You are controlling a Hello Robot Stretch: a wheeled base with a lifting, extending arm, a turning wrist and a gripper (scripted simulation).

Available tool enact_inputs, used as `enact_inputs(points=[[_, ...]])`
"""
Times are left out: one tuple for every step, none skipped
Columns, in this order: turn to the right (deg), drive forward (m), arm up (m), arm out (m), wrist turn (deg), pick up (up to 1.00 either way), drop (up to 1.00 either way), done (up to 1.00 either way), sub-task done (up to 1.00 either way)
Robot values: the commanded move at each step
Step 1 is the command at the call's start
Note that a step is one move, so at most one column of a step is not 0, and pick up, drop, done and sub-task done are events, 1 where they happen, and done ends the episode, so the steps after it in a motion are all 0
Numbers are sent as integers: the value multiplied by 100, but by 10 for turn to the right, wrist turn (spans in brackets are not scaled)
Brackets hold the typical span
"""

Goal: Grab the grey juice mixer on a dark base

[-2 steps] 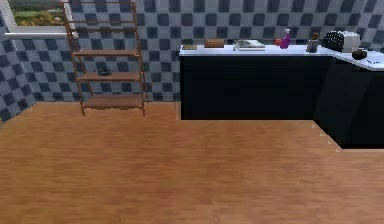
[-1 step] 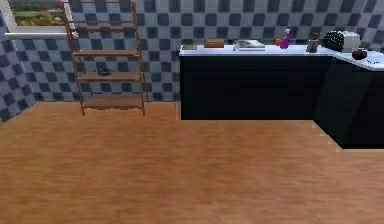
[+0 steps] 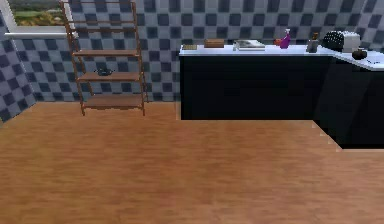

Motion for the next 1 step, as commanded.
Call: enact_inputs(points=[[0,0,0,0,450,0,0,0,0]])
